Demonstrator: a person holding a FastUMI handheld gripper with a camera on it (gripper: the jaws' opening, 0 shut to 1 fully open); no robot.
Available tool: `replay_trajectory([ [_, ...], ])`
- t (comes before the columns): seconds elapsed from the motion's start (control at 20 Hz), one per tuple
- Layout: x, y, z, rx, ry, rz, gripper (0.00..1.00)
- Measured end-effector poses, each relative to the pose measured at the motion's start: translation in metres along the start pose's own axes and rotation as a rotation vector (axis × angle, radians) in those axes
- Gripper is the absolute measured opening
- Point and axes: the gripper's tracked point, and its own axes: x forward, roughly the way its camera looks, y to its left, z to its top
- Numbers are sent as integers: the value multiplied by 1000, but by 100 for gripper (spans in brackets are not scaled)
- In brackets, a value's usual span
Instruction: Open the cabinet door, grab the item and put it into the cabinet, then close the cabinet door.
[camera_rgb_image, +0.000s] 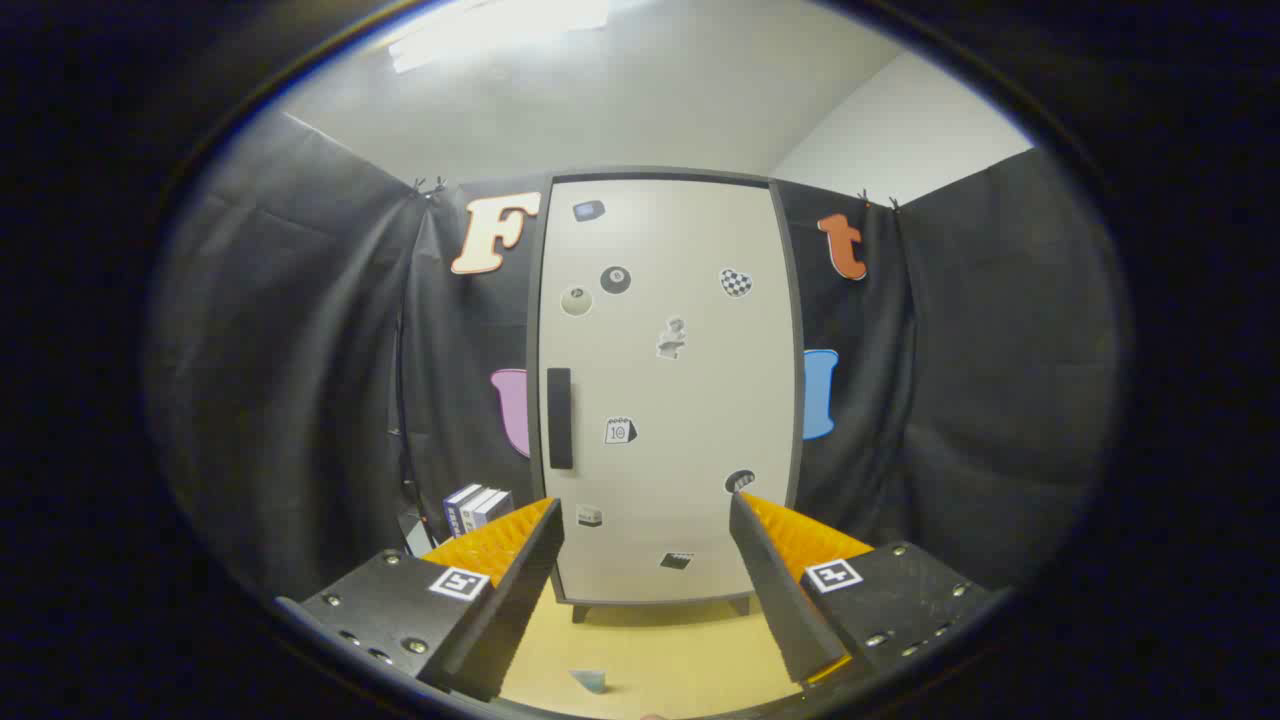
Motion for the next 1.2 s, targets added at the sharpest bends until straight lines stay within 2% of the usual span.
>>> replay_trajectory([
  [0.65,23,-1,5,-46,-12,-1,99],
  [1.2,52,12,1,-24,3,12,99],
])
